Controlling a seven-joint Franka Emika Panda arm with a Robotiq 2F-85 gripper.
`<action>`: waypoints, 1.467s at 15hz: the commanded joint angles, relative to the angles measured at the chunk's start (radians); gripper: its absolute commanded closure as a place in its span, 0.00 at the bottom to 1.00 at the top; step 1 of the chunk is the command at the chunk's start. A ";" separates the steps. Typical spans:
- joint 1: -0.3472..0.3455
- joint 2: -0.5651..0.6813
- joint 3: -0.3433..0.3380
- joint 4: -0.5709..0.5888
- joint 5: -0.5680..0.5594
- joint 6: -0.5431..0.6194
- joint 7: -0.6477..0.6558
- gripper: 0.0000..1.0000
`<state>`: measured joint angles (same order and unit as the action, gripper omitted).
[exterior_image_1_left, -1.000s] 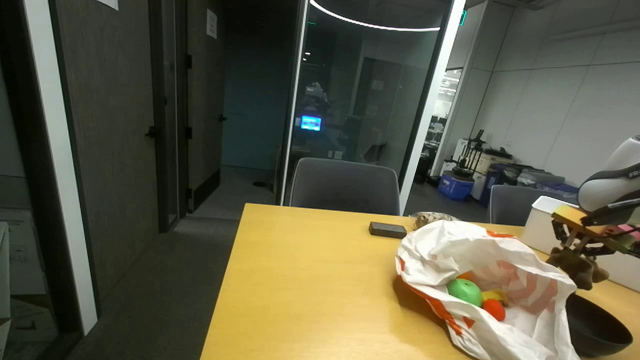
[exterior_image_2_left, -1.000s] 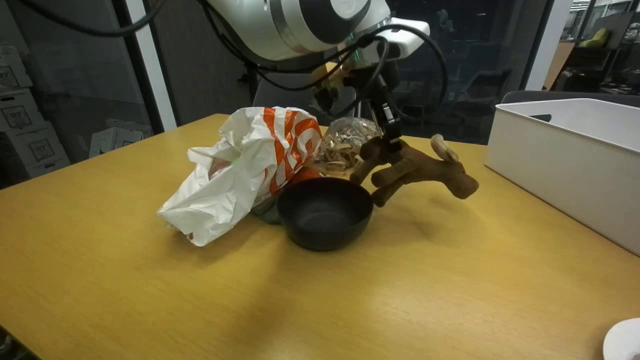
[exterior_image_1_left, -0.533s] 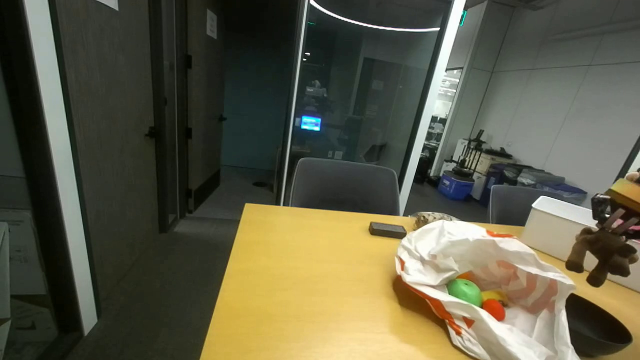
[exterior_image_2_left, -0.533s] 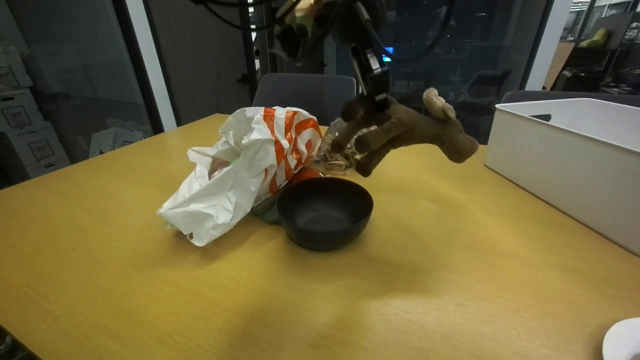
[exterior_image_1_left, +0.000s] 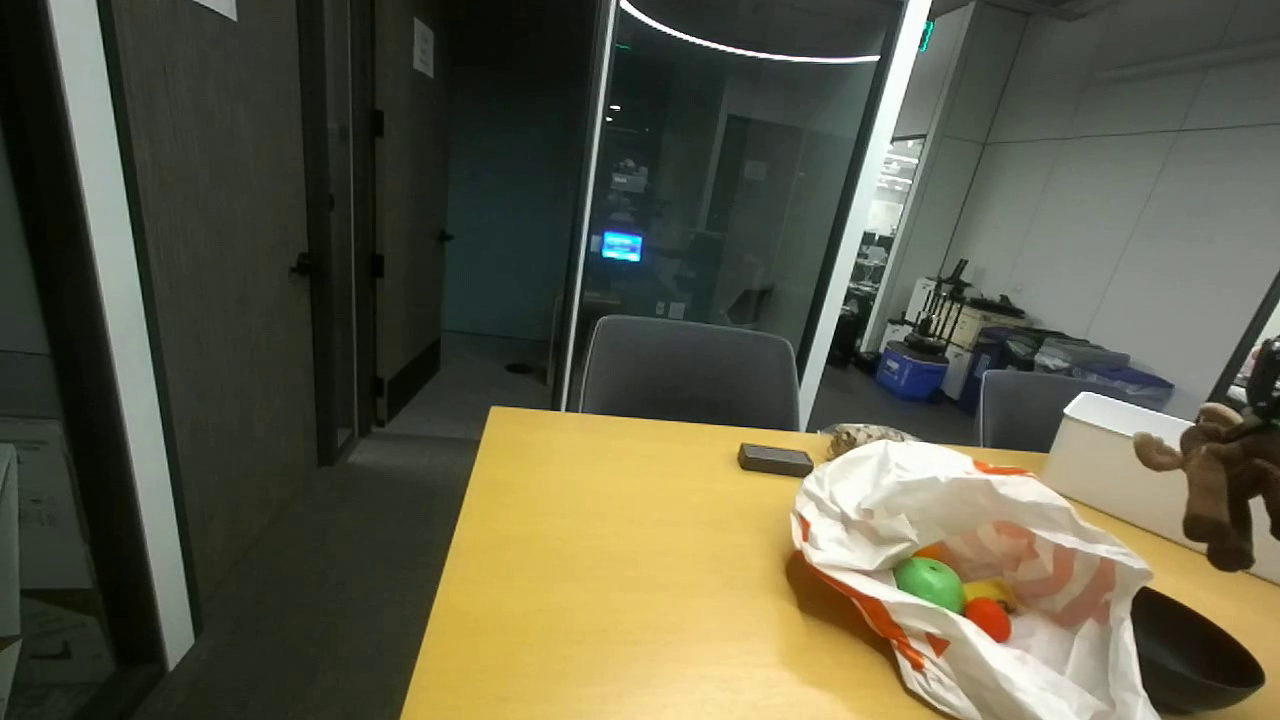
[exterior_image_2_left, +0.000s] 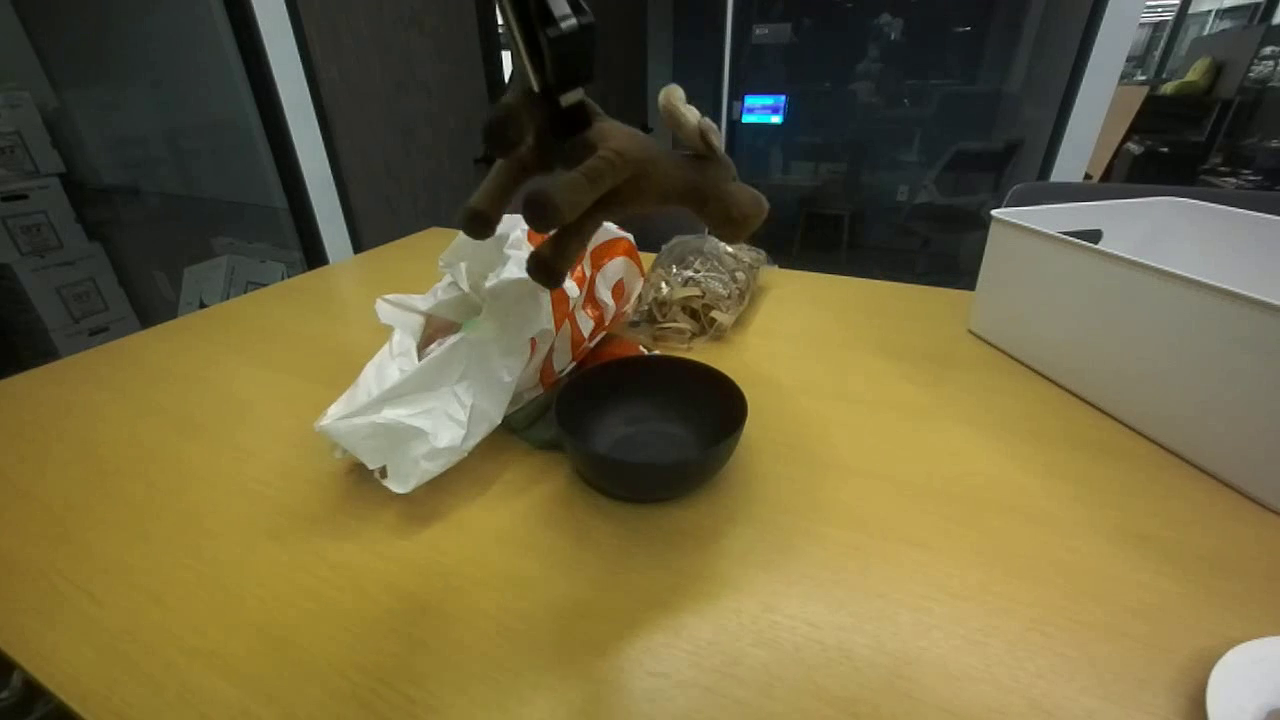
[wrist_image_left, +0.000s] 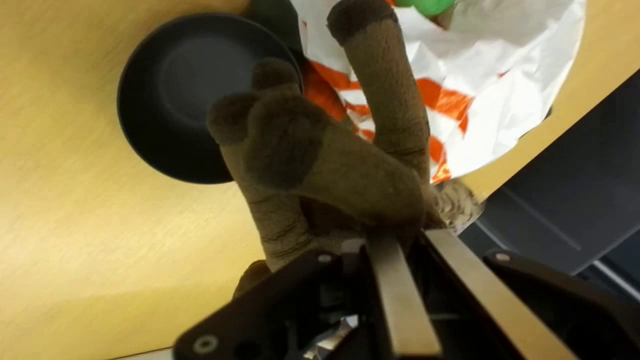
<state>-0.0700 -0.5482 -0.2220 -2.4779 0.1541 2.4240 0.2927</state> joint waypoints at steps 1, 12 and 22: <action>0.019 -0.200 -0.005 -0.070 0.086 -0.138 -0.181 0.89; 0.196 -0.117 0.022 -0.027 0.271 -0.523 -0.464 0.90; 0.133 0.235 0.166 0.033 0.266 -0.181 -0.264 0.92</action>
<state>0.1057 -0.3965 -0.1008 -2.5021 0.4201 2.1510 -0.0722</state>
